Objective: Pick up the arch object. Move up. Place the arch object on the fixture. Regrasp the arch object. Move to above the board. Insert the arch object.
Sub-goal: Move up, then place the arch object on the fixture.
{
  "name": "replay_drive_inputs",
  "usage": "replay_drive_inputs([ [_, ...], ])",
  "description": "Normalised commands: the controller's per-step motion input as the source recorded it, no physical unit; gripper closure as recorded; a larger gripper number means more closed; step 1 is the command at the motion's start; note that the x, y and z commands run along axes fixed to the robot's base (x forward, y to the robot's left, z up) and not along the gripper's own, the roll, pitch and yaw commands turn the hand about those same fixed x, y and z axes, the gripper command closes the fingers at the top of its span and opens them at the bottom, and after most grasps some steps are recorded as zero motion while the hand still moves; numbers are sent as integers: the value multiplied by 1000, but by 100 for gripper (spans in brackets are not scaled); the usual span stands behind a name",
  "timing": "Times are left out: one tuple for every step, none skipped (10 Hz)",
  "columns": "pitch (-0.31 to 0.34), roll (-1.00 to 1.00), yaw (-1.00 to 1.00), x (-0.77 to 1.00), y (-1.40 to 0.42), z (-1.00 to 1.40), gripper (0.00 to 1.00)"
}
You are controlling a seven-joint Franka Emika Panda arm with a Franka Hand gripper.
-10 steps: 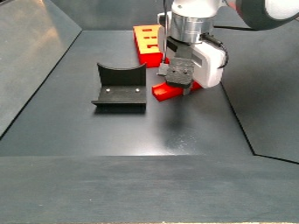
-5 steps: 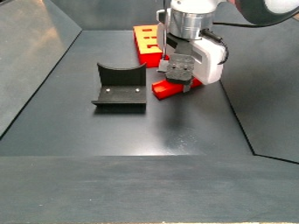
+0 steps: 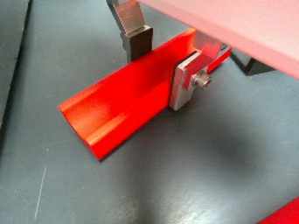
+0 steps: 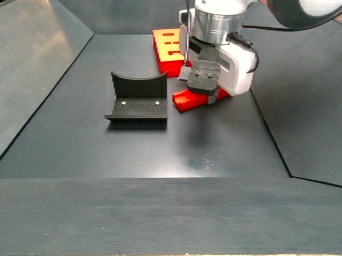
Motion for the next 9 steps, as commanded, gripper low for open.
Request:
replay_drive_inputs([
  [20, -1, 6, -47, 7, 779, 100],
  [21, -8, 7, -56, 2, 680, 100],
  [19, -16, 9, -44, -2, 554, 100],
  [31, -29, 11, -27, -4, 363, 100],
  [37, -39, 12, -18, -7, 213, 100],
  [0, 0, 0, 0, 0, 1000, 100],
  [3, -5, -1, 1, 0, 1000, 100],
  [20, -15, 1, -12, -4, 1000, 100],
  [26, -24, 4, -15, -5, 1000, 100],
])
